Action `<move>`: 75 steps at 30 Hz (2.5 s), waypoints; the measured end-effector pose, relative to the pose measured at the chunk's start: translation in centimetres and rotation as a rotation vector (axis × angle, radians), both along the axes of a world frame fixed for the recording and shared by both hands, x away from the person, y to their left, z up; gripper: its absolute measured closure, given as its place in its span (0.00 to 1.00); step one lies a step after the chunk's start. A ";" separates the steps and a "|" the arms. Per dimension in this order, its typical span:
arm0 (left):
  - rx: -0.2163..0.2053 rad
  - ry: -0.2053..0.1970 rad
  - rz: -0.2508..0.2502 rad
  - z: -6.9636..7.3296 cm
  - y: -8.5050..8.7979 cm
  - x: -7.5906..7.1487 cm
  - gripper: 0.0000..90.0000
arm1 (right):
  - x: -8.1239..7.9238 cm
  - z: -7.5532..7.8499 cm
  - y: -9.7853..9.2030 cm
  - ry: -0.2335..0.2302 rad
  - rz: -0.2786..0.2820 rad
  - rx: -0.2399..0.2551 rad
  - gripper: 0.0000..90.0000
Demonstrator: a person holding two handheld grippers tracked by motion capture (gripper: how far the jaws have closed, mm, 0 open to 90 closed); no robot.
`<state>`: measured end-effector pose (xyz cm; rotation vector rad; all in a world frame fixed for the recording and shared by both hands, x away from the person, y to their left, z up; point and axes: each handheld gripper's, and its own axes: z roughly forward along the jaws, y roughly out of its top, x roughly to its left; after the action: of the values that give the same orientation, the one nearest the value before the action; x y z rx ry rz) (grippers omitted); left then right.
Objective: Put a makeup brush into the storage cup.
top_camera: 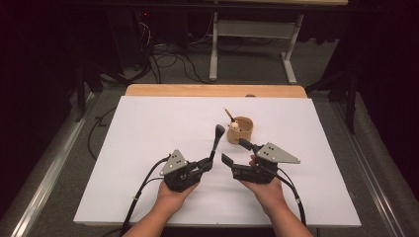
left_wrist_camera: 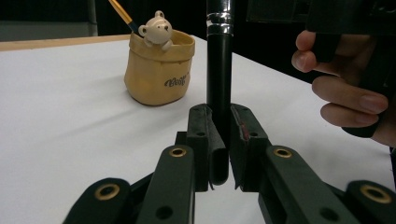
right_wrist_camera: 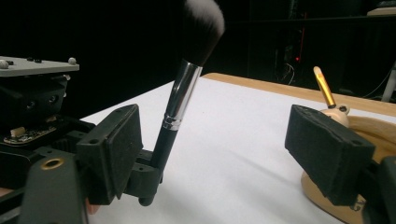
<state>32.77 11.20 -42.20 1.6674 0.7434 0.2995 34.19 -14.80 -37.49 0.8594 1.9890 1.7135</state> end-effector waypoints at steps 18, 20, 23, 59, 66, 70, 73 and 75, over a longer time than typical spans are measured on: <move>-0.016 0.004 -0.025 -0.3 -0.6 -0.3 0.88 | 0.0 -0.4 0.3 0.038 0.027 0.032 0.31; -0.016 0.004 -0.028 -0.3 -0.7 -0.3 0.88 | 0.0 -0.4 0.3 0.038 0.032 0.034 0.32; -0.016 0.002 -0.032 -0.3 -0.8 -0.3 0.88 | 0.0 -0.4 0.3 0.043 0.038 0.042 0.32; -0.047 0.004 -0.080 -0.3 -1.6 -0.9 0.88 | -0.1 -1.0 0.9 0.060 0.068 0.085 0.63; -0.046 -0.002 -0.083 -0.2 -1.7 -1.0 0.88 | -0.2 -1.0 0.9 0.054 0.072 0.087 0.69; -0.042 -0.005 -0.083 -0.2 -1.7 -1.0 0.88 | -0.3 -0.9 0.9 0.049 0.075 0.085 0.71; -0.041 -0.001 -0.081 -0.3 -1.7 -0.9 0.88 | -0.3 -1.0 0.9 0.051 0.071 0.085 0.72; -0.036 -0.001 -0.084 -0.3 -1.8 -1.0 0.88 | -0.3 -1.0 0.9 0.052 0.071 0.087 0.73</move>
<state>31.79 9.45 -42.46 1.6592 0.6725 0.2269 33.94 -13.94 -38.46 0.8811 2.0139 1.8471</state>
